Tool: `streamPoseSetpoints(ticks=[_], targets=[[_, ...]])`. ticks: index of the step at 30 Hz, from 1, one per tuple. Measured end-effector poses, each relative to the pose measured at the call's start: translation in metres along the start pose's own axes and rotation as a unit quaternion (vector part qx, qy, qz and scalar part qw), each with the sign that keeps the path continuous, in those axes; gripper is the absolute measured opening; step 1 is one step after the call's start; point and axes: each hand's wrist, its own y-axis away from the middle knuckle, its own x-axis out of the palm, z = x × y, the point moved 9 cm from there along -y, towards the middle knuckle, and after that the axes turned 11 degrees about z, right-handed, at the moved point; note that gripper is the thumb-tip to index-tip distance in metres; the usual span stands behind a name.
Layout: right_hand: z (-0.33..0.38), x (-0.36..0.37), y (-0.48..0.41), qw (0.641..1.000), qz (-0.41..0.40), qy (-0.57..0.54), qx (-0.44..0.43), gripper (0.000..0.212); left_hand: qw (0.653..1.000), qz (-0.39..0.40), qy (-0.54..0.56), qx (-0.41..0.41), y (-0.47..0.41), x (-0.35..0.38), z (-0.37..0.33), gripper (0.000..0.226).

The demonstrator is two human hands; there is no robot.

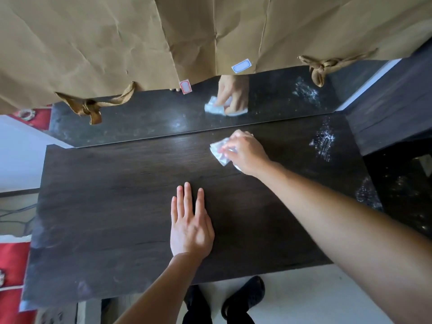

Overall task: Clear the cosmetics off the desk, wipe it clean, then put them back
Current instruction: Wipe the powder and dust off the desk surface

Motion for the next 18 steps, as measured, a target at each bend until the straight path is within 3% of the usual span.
streamPoseSetpoints(ticks=[2,3,5,8,10,13,15,18], targets=[[-0.012,-0.006,0.015,0.997,0.068,-0.028,0.011,0.011,1.0,0.001,0.001,0.003,0.001,-0.001,-0.002,0.052],[-0.023,-0.015,0.018,0.996,0.061,-0.059,0.041,0.011,1.0,0.0,0.001,0.003,0.0,-0.002,-0.003,0.052],[-0.049,-0.042,0.013,0.98,-0.052,-0.137,0.138,0.013,1.0,-0.002,0.002,-0.002,0.0,-0.003,-0.003,0.052],[-0.056,-0.051,0.003,0.938,-0.224,-0.136,0.226,0.019,1.0,-0.003,0.004,-0.002,0.001,-0.002,-0.004,0.051],[-0.026,-0.03,-0.008,0.943,-0.249,-0.116,0.188,0.018,1.0,-0.006,0.006,0.001,0.0,-0.003,-0.004,0.051],[0.032,0.013,-0.016,0.985,-0.161,-0.049,0.041,0.016,1.0,-0.003,0.003,-0.001,-0.001,-0.001,-0.002,0.05],[0.043,0.024,-0.011,0.995,-0.096,-0.005,-0.037,0.019,1.0,0.004,0.0,0.0,0.001,0.001,-0.001,0.05],[0.008,0.0,0.005,0.99,-0.106,0.091,-0.007,0.027,1.0,0.007,0.0,0.005,0.003,0.001,-0.002,0.052]])
